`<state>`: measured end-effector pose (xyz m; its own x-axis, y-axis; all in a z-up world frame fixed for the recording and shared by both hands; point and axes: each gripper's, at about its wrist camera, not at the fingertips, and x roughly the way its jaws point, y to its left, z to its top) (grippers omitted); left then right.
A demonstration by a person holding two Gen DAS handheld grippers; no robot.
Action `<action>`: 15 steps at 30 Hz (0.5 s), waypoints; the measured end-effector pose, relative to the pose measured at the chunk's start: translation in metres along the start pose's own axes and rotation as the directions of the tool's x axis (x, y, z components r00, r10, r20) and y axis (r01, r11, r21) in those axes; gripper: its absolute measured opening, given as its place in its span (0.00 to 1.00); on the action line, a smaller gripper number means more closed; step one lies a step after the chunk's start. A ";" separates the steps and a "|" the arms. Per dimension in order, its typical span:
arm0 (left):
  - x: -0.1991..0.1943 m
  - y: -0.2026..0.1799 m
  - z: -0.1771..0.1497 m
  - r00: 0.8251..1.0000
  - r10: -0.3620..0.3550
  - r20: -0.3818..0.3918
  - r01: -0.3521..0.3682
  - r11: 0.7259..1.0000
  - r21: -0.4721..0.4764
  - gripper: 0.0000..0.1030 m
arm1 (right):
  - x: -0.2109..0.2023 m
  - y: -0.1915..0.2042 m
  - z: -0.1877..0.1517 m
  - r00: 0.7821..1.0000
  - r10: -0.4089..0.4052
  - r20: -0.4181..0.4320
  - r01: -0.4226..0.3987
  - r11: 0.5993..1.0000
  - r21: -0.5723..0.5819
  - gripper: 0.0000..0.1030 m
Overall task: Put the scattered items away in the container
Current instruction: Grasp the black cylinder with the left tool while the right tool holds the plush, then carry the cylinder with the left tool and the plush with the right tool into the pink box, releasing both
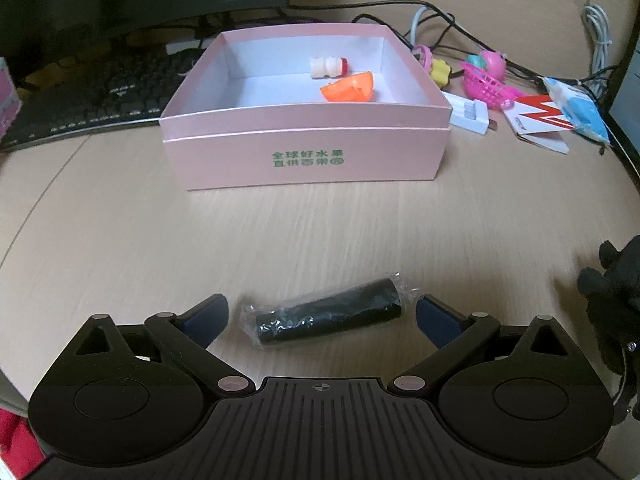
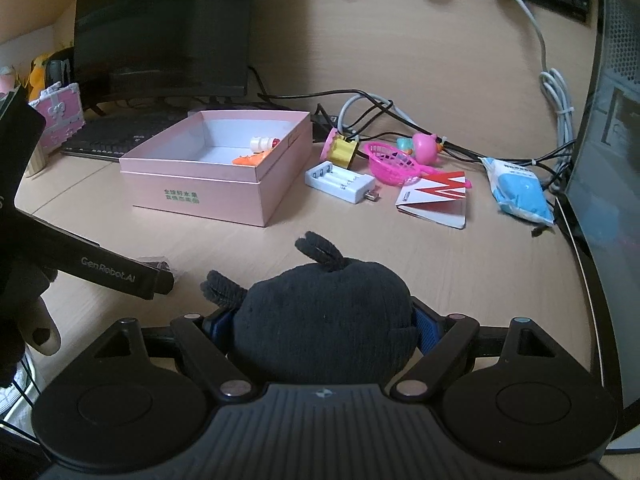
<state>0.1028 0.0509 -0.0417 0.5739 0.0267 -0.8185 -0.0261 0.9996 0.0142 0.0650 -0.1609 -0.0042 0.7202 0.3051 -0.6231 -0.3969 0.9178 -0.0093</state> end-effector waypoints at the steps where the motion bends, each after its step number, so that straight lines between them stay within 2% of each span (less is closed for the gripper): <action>1: 0.000 0.000 0.000 1.000 -0.002 -0.002 0.002 1.000 0.010 0.86 | 0.000 0.000 0.000 1.000 0.001 -0.001 -0.001 1.000 0.001 0.81; 8: -0.017 0.004 -0.007 0.999 -0.044 0.031 0.042 0.996 0.077 0.84 | -0.003 0.007 0.008 0.999 0.037 0.000 -0.037 0.999 0.002 0.81; 15: -0.059 0.025 -0.011 0.989 -0.120 0.088 0.106 0.983 0.149 0.84 | -0.017 0.019 0.038 0.996 0.086 0.022 -0.085 0.995 -0.045 0.81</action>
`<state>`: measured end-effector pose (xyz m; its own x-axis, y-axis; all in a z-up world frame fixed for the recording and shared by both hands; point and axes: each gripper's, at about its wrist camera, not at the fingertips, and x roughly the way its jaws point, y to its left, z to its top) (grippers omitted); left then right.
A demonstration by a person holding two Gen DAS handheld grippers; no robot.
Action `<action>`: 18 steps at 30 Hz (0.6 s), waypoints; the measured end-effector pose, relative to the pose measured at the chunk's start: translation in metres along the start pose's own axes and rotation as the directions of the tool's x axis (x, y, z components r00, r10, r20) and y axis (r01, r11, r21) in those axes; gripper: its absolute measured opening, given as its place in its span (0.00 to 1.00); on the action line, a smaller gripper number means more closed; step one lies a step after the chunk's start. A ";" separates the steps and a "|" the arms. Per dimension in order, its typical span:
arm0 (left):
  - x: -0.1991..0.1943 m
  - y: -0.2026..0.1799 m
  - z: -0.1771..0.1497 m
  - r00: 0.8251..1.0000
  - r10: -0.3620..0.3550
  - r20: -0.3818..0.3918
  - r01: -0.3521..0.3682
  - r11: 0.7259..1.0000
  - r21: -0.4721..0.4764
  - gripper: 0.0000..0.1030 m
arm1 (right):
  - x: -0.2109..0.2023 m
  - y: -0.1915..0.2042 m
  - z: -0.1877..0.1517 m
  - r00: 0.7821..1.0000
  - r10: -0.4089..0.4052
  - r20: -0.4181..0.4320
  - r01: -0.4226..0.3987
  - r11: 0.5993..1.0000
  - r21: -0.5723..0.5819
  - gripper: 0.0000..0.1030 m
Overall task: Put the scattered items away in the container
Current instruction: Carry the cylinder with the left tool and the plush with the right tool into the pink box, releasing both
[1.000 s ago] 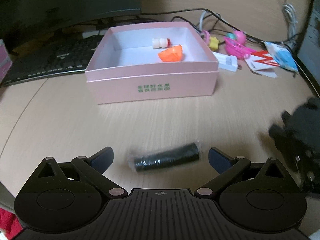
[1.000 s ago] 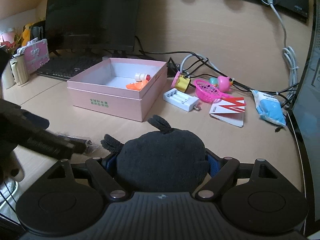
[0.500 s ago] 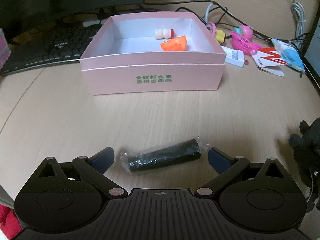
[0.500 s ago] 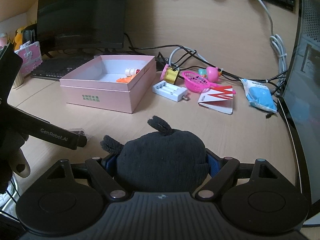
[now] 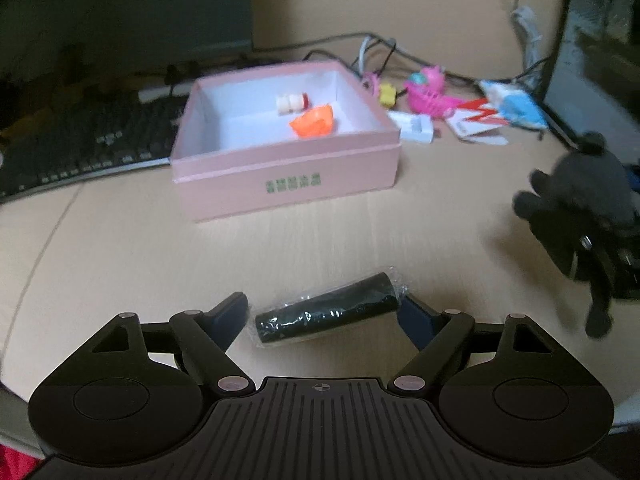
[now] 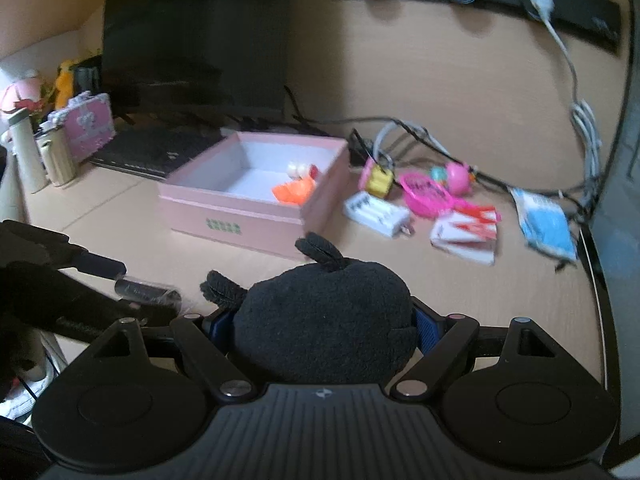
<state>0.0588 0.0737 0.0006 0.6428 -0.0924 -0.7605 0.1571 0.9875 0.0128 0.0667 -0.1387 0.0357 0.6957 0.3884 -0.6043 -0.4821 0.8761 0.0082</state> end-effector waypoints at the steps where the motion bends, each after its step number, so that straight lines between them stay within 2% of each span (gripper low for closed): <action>1: -0.006 0.004 0.001 1.000 -0.004 0.016 0.003 1.000 0.003 0.84 | -0.002 0.002 0.007 1.000 0.008 0.003 -0.008 1.000 -0.009 0.81; 6: -0.032 0.021 0.014 0.994 -0.003 0.113 0.001 1.000 0.015 0.84 | -0.015 0.013 0.045 0.997 0.051 0.051 -0.050 0.998 -0.035 0.81; 11: -0.053 0.035 0.032 0.975 -0.008 0.220 -0.001 0.999 0.038 0.84 | -0.034 0.023 0.085 0.985 0.099 0.138 -0.095 0.995 -0.032 0.81; 18: -0.052 0.051 0.058 0.957 -0.014 0.289 -0.001 0.999 0.053 0.84 | -0.047 0.038 0.117 0.970 0.082 0.227 -0.077 0.997 -0.032 0.81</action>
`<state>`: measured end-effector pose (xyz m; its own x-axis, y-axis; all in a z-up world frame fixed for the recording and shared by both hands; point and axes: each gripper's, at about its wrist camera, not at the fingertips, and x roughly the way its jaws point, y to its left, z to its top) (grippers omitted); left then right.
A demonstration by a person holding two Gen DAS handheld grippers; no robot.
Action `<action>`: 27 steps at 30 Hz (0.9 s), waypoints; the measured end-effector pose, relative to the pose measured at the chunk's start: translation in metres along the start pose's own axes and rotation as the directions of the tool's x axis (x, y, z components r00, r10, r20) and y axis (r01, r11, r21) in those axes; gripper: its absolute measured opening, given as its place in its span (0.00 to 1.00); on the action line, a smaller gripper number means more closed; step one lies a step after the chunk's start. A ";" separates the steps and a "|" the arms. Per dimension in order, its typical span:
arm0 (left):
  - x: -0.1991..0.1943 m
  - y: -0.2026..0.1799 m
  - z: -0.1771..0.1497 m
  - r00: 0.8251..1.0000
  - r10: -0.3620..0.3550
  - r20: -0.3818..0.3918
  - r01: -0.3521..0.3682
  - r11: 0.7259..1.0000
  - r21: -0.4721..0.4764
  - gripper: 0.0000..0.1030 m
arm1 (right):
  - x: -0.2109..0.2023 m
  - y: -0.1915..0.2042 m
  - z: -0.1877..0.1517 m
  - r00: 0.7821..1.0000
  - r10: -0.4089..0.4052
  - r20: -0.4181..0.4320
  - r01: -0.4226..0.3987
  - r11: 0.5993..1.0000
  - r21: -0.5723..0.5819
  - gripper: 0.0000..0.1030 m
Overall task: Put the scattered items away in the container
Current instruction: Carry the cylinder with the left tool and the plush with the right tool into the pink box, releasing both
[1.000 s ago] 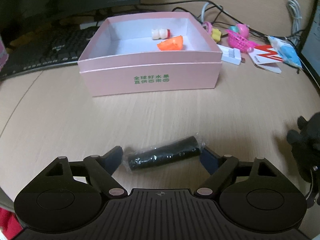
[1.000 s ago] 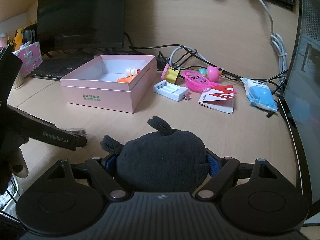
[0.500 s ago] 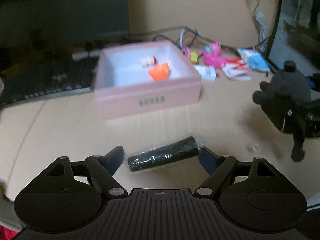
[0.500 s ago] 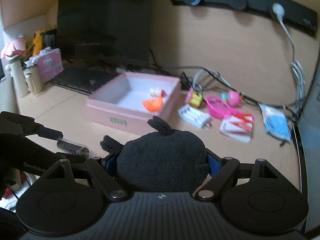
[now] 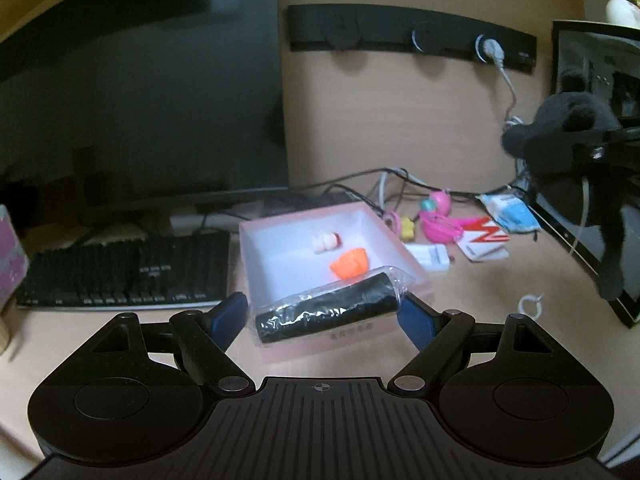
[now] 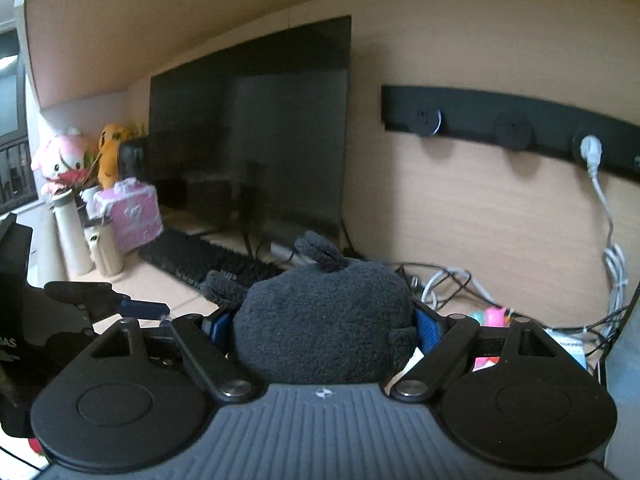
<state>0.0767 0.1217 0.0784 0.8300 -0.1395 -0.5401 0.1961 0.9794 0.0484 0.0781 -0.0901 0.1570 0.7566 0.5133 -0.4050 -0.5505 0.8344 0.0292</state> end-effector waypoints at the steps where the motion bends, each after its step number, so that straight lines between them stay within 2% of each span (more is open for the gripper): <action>1: 0.004 0.003 0.001 1.000 -0.004 0.000 0.004 1.000 -0.002 0.84 | 0.000 0.001 0.002 1.000 -0.007 0.005 0.007 1.000 0.009 0.81; 5: 0.025 0.014 0.007 1.000 -0.019 -0.001 0.019 1.000 0.004 0.84 | -0.002 -0.002 0.005 0.999 -0.049 0.010 0.048 0.997 0.058 0.81; 10: 0.060 0.023 0.025 0.999 -0.024 0.035 0.023 0.999 0.023 0.84 | -0.007 -0.002 0.007 0.994 -0.112 0.009 0.111 0.991 0.071 0.81; 13: 0.092 0.022 0.034 0.999 -0.006 0.033 0.004 0.999 0.041 0.92 | -0.007 -0.001 0.011 0.991 -0.135 0.018 0.133 0.989 0.062 0.81; 16: 0.102 0.030 0.033 1.000 0.002 0.001 -0.002 1.000 -0.018 0.93 | -0.002 -0.004 0.017 0.989 -0.144 0.021 0.142 0.987 0.074 0.81; 20: 0.086 0.038 0.009 0.999 -0.010 -0.042 0.007 0.997 -0.081 0.97 | 0.019 -0.009 0.028 0.993 -0.114 0.020 0.111 0.989 0.094 0.81; 27: 0.055 0.025 -0.049 0.985 -0.047 -0.163 0.017 0.983 -0.181 0.97 | 0.097 -0.009 0.053 1.000 -0.001 -0.002 0.001 0.993 0.122 0.81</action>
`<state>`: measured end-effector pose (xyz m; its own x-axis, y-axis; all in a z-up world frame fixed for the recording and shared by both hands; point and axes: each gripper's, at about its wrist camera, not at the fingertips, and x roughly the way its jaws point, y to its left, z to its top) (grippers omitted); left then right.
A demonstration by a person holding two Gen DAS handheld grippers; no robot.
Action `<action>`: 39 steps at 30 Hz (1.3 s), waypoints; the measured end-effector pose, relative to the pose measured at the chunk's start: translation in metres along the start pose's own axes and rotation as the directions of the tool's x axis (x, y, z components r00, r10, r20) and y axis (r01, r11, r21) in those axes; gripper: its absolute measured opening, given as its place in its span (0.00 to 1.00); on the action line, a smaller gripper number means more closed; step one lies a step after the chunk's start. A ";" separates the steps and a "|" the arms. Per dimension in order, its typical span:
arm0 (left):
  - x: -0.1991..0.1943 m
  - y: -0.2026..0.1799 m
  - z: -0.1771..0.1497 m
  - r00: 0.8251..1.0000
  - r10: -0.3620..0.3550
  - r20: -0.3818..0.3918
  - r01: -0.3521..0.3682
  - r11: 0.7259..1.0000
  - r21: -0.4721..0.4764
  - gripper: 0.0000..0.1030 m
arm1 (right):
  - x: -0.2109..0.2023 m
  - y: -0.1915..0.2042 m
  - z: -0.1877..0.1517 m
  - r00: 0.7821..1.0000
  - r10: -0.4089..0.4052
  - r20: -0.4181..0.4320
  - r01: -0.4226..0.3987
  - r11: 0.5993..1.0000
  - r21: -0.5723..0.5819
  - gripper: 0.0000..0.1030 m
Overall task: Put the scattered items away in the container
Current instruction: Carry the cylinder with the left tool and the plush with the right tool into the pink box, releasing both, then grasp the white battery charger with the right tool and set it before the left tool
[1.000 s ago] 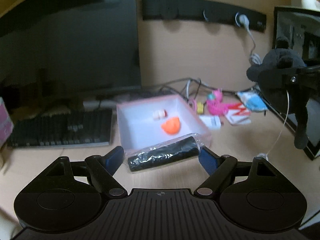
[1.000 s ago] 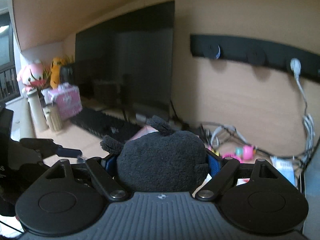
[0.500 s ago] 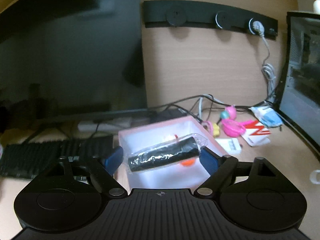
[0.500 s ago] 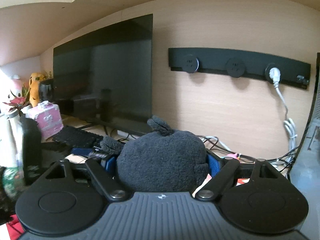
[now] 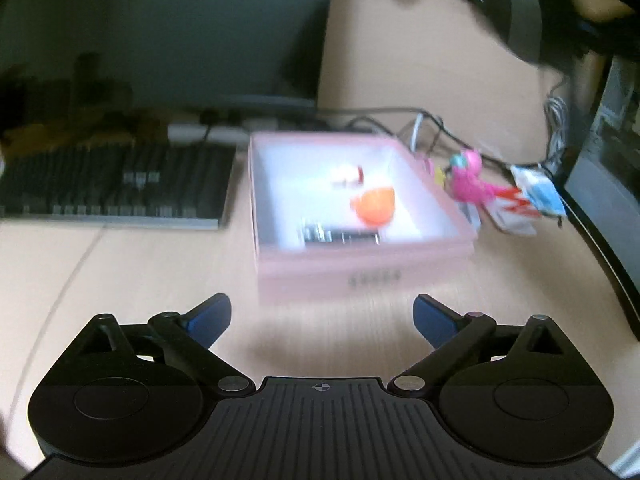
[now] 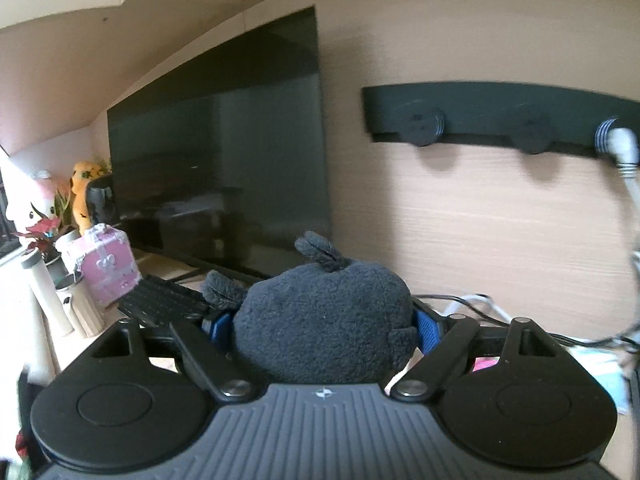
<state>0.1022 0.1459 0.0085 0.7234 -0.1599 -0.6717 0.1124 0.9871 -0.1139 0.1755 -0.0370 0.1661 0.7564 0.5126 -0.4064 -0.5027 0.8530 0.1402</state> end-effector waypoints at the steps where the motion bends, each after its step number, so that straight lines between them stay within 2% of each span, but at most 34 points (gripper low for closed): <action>1: -0.003 -0.001 -0.005 1.000 0.004 -0.007 -0.004 1.000 -0.012 0.97 | 0.014 0.002 0.003 1.000 0.012 -0.008 -0.012 1.000 0.002 0.81; 6: -0.013 0.004 -0.020 0.998 0.044 -0.038 -0.047 0.997 -0.066 0.98 | 0.070 0.008 0.010 0.994 0.095 -0.061 -0.092 0.995 0.037 0.90; 12: -0.007 0.009 -0.026 0.993 0.089 -0.074 -0.097 0.989 -0.111 0.98 | 0.066 -0.008 -0.006 0.994 0.090 -0.058 -0.084 0.992 0.096 0.96; 17: 0.002 -0.014 -0.020 0.994 0.074 -0.077 -0.080 0.994 -0.069 0.98 | 0.037 -0.042 -0.049 0.992 -0.025 -0.125 0.035 0.996 0.078 0.96; 23: 0.012 -0.046 -0.016 0.995 0.041 -0.095 -0.041 0.999 0.005 0.99 | 0.003 -0.093 -0.095 0.965 -0.139 -0.223 0.173 0.974 0.145 0.97; 29: 0.017 -0.060 -0.015 0.993 0.065 -0.097 -0.063 0.998 0.025 0.99 | -0.015 -0.122 -0.121 0.943 -0.215 -0.253 0.263 0.949 0.173 0.98; 34: 0.010 -0.063 -0.017 0.991 0.097 -0.095 -0.095 0.995 0.023 0.99 | -0.005 -0.129 -0.132 0.933 -0.279 -0.227 0.307 0.946 0.099 0.97; 35: 0.008 -0.062 -0.018 0.990 0.105 -0.098 -0.104 0.994 0.022 0.99 | 0.001 -0.132 -0.132 0.933 -0.285 -0.222 0.309 0.947 0.084 0.97; 37: 0.004 -0.058 -0.021 0.987 0.124 -0.105 -0.123 0.992 0.012 0.99 | 0.013 -0.134 -0.132 0.933 -0.282 -0.222 0.301 0.952 0.056 0.88; 39: -0.002 -0.053 -0.024 0.983 0.146 -0.113 -0.147 0.989 -0.002 0.99 | 0.031 -0.132 -0.130 0.942 -0.249 -0.226 0.260 0.965 0.021 0.73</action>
<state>0.0786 0.0933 -0.0019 0.6504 -0.0134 -0.7595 0.0033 0.9999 -0.0149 0.2110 -0.1466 0.0177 0.7429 0.2482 -0.6217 -0.2800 0.9588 0.0482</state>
